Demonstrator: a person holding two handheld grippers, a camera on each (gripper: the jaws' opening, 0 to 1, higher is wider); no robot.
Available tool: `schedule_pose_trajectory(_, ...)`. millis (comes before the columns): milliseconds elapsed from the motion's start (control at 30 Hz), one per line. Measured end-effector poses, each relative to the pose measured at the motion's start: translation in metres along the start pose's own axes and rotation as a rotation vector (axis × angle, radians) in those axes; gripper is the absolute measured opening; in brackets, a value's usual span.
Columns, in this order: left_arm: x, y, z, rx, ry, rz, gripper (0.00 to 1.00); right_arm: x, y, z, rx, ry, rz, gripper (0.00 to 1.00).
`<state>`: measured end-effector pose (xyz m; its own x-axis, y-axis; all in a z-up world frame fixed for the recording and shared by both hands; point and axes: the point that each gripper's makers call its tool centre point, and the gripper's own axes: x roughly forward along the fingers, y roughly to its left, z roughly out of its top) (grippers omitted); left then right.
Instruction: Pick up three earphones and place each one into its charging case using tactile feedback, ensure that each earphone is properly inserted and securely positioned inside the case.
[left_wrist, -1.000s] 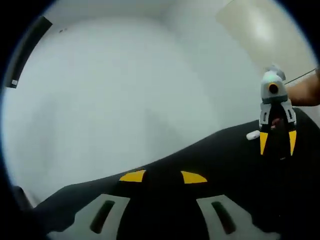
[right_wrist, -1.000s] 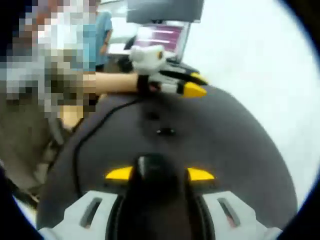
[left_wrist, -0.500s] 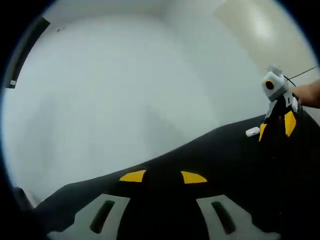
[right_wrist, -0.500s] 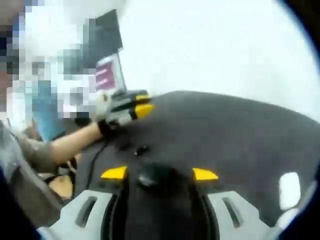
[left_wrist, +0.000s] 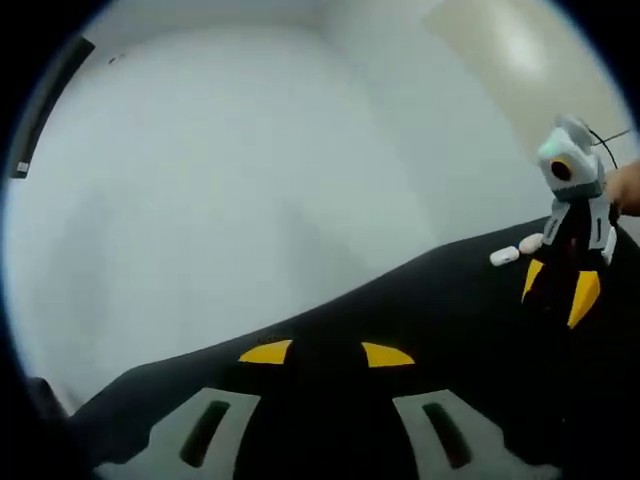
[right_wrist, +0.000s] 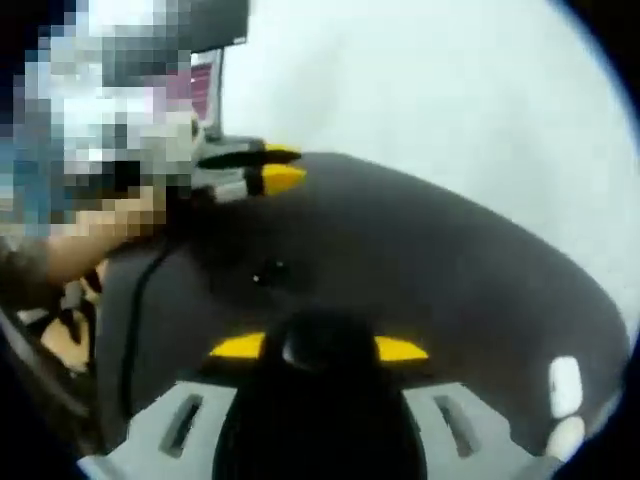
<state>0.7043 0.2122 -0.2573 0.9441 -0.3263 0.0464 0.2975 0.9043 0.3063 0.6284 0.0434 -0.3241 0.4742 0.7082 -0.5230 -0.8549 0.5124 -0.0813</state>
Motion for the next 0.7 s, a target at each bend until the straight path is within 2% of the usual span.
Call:
schedule_pose_trajectory(100,0.0,0.0,0.0,-0.003,0.0,0.001,0.22,0.0,0.0,0.002,-0.054,-0.008,0.034,0.38)
schedule_pose_trajectory(233,-0.001,0.001,0.0,-0.009,-0.001,0.004,0.22,-0.013,0.011,0.014,-0.151,-0.062,0.146,0.38)
schedule_pose_trajectory(333,-0.002,0.0,0.001,-0.01,-0.003,0.004,0.22,-0.032,0.028,0.018,-0.293,-0.076,0.25,0.38)
schedule_pose_trajectory(433,-0.002,-0.001,0.001,-0.004,-0.001,0.0,0.22,-0.044,0.05,0.015,-0.5,-0.078,0.35,0.38)
schedule_pose_trajectory(500,-0.002,-0.002,0.001,-0.002,0.0,-0.003,0.22,-0.046,0.059,0.009,-0.569,-0.059,0.399,0.38)
schedule_pose_trajectory(633,-0.002,-0.003,0.001,0.0,0.004,-0.005,0.22,-0.035,0.063,-0.006,-0.629,0.013,0.433,0.38)
schedule_pose_trajectory(667,-0.003,-0.003,0.001,0.001,0.006,-0.006,0.22,-0.033,0.062,-0.006,-0.62,0.007,0.435,0.38)
schedule_pose_trajectory(700,-0.003,-0.003,0.0,0.002,0.007,-0.006,0.22,-0.034,0.064,-0.001,-0.571,-0.019,0.463,0.38)
